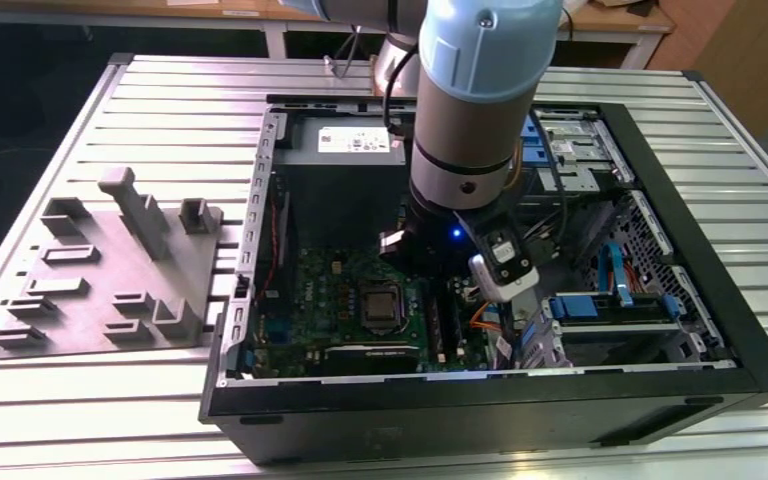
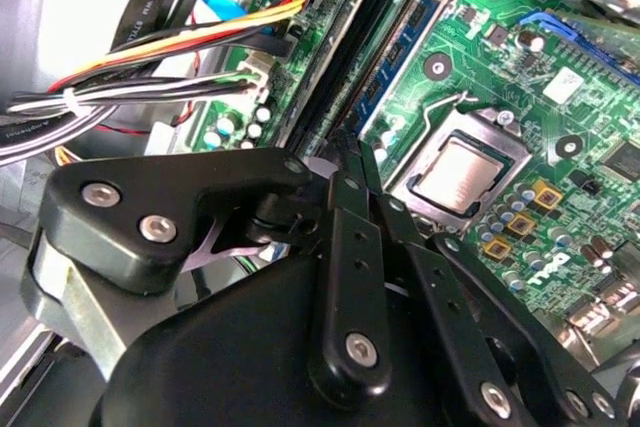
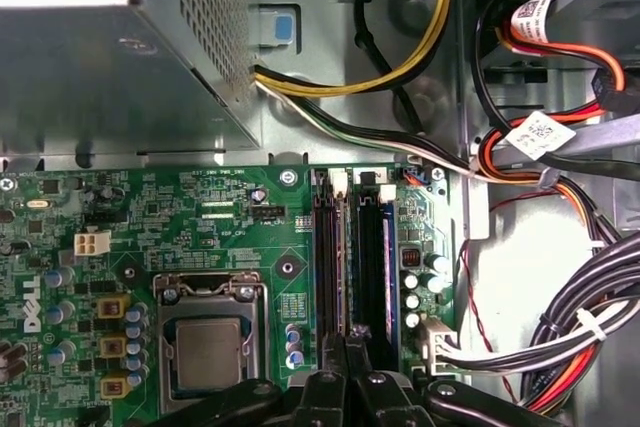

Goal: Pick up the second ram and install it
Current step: 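Insert the second ram into the second slot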

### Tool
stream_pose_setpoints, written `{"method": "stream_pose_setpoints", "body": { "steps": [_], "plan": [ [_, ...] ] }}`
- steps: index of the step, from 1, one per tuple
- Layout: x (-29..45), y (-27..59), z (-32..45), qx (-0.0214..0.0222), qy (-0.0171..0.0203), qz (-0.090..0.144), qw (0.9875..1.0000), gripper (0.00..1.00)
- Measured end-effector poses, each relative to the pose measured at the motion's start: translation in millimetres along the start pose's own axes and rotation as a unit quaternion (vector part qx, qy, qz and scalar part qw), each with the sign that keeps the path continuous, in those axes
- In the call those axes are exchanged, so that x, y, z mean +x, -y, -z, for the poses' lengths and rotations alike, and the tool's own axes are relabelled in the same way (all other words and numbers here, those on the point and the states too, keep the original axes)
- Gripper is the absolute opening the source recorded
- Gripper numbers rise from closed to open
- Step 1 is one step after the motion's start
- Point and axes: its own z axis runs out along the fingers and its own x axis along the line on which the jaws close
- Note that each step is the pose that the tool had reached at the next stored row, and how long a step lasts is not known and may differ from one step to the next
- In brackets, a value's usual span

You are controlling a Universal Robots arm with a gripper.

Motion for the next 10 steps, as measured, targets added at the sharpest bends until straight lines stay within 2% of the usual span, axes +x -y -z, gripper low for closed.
{"method": "stream_pose_setpoints", "body": {
  "steps": [10],
  "plan": [
    [0.1,0.1,-1.4,-0.0001,0.0,0.0,1.0,0.11]
  ]
}}
